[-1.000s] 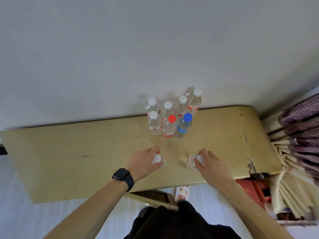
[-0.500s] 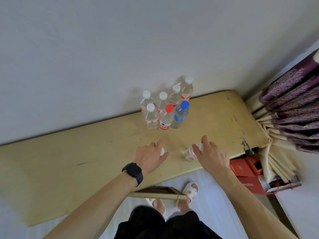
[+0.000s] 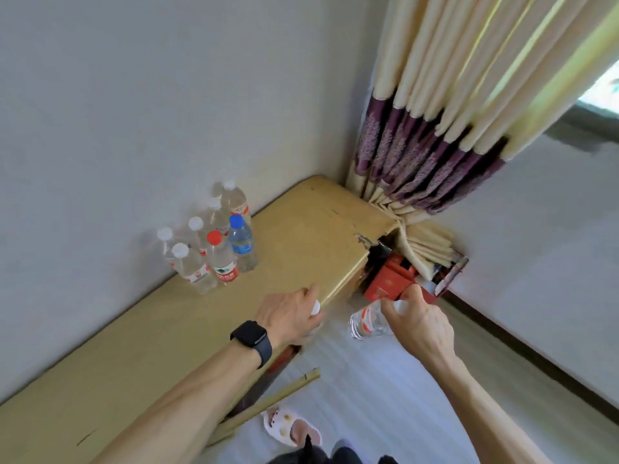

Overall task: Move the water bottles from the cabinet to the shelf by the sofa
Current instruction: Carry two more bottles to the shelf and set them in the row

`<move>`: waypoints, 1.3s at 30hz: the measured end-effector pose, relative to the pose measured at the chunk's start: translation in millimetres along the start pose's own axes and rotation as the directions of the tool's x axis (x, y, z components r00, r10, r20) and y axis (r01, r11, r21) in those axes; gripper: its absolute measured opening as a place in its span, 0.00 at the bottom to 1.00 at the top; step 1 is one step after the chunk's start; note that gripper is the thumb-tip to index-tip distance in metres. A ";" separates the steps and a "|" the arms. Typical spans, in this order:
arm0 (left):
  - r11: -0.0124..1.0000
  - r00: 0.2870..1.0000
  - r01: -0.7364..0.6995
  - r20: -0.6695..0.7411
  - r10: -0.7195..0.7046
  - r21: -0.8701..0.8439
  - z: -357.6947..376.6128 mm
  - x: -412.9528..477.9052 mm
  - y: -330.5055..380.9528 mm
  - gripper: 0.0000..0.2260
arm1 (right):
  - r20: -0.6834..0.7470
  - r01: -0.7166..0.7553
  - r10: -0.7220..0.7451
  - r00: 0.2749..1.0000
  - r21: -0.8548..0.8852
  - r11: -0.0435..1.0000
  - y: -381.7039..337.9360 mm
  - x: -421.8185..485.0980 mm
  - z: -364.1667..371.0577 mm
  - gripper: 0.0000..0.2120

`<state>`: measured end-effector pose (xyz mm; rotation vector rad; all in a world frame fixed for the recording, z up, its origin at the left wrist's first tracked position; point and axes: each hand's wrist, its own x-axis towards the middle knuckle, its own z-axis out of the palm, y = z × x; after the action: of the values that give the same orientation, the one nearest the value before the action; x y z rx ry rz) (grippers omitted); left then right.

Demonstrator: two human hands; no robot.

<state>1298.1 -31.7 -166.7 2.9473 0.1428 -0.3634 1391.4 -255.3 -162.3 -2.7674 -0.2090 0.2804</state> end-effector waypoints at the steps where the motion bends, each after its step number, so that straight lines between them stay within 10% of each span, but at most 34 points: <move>1: 0.998 0.998 -0.063 0.008 0.063 -0.003 2.0 3.7 21.6 0.15 | -0.028 -0.046 0.047 0.999 0.014 0.999 21.8 -12.8 -8.8 0.19; 9: 0.845 0.842 -0.533 -0.070 0.536 0.052 -0.9 -19.2 253.2 0.17 | -0.172 -0.406 0.433 0.885 0.174 0.897 220.3 -166.6 -92.1 0.15; 19: 0.340 0.344 -0.935 0.023 0.939 0.101 1.8 -112.6 614.8 0.18 | -0.375 -0.693 0.816 0.440 0.436 0.574 416.4 -425.5 -216.9 0.19; 30: -0.219 -0.218 -0.975 0.025 0.976 0.045 25.6 -237.0 916.7 0.16 | -0.442 -0.766 0.873 -0.208 0.629 0.135 569.6 -627.9 -288.6 0.19; 39: -0.552 -0.547 -0.833 0.096 0.832 0.040 52.8 -338.3 1102.3 0.17 | -0.396 -0.700 0.790 -0.468 0.711 -0.059 656.8 -745.9 -339.8 0.20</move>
<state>1086.0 -1147.7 37.4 1.5207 -2.5263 0.0260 814.5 -1109.3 40.5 -1.7481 2.2346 -0.7780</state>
